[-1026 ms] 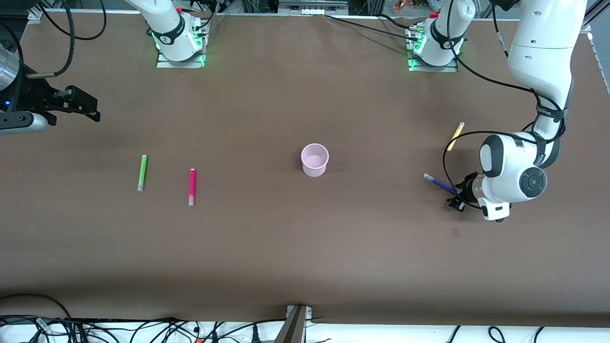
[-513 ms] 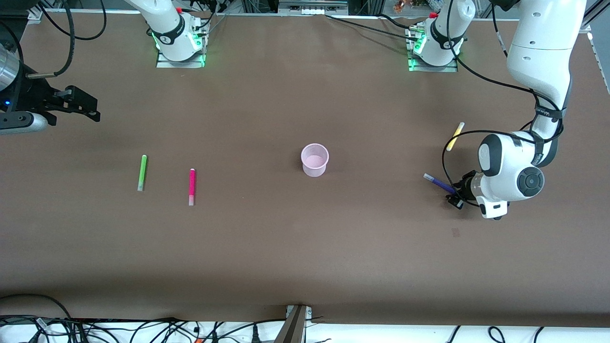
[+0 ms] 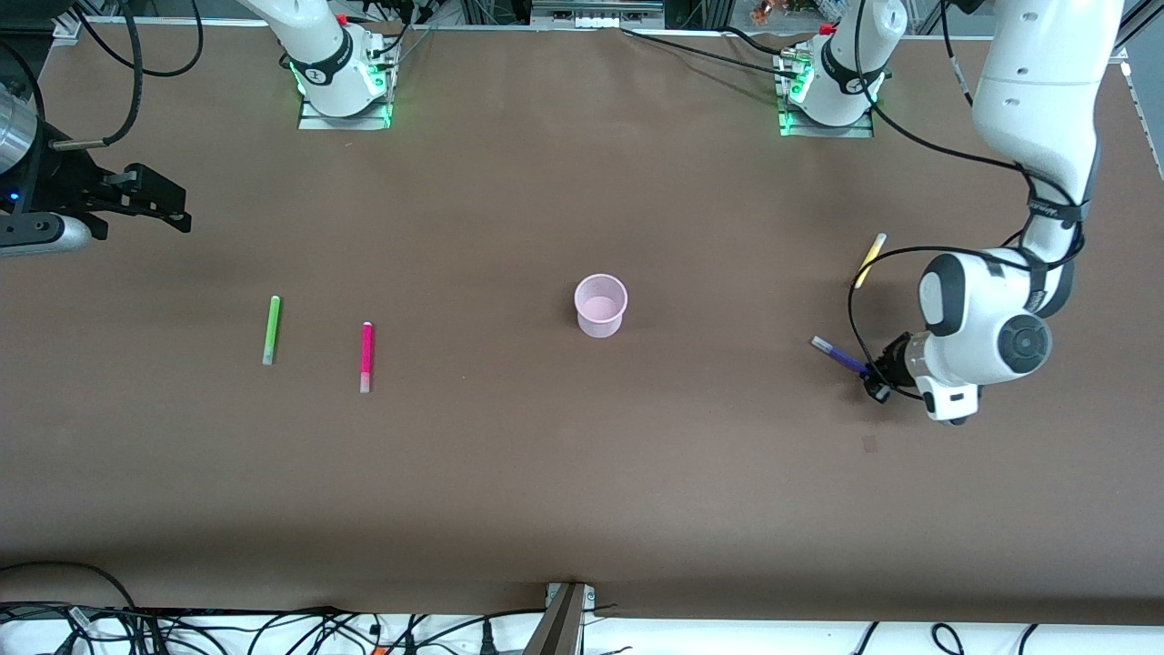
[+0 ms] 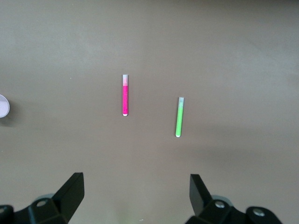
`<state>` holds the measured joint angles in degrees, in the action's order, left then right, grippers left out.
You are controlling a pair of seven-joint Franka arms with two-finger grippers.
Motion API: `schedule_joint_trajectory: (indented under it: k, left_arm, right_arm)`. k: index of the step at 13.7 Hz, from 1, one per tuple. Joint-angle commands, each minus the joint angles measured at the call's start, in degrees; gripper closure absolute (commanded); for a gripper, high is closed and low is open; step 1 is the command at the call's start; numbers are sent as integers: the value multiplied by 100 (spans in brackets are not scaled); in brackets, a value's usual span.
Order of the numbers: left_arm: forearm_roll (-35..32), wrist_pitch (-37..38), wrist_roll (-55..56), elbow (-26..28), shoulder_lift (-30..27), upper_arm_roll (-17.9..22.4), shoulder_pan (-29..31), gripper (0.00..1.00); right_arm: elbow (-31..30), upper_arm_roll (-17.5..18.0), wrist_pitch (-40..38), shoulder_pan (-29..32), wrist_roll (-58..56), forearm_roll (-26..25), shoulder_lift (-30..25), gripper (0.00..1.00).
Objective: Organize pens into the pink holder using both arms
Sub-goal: 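Lift the blue pen with the left gripper and carry it over the holder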
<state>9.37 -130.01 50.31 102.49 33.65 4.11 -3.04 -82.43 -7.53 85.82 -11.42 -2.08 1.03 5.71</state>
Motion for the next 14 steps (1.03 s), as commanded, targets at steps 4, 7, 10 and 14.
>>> schedule_joint_trajectory:
  k: [4,7,10,14]
  left_arm:
    - [12,696,820,-563,-1018,-402,-187,100]
    - [-372,784,1916,-958,-1203,-411,-810,100]
    - [-1312,784,3270,-1205,-1186,-411,-1530,100]
    - [-2674,776,4958,-1214,-967,-402,-2436,100]
  right_arm:
    - [104,-20,-74,-10,50,73,18,0]
    - [104,-20,-74,-18,50,73,18,0]
    - [104,-20,-74,-10,41,73,18,0]
    - [104,-20,-74,-10,6,73,18,0]
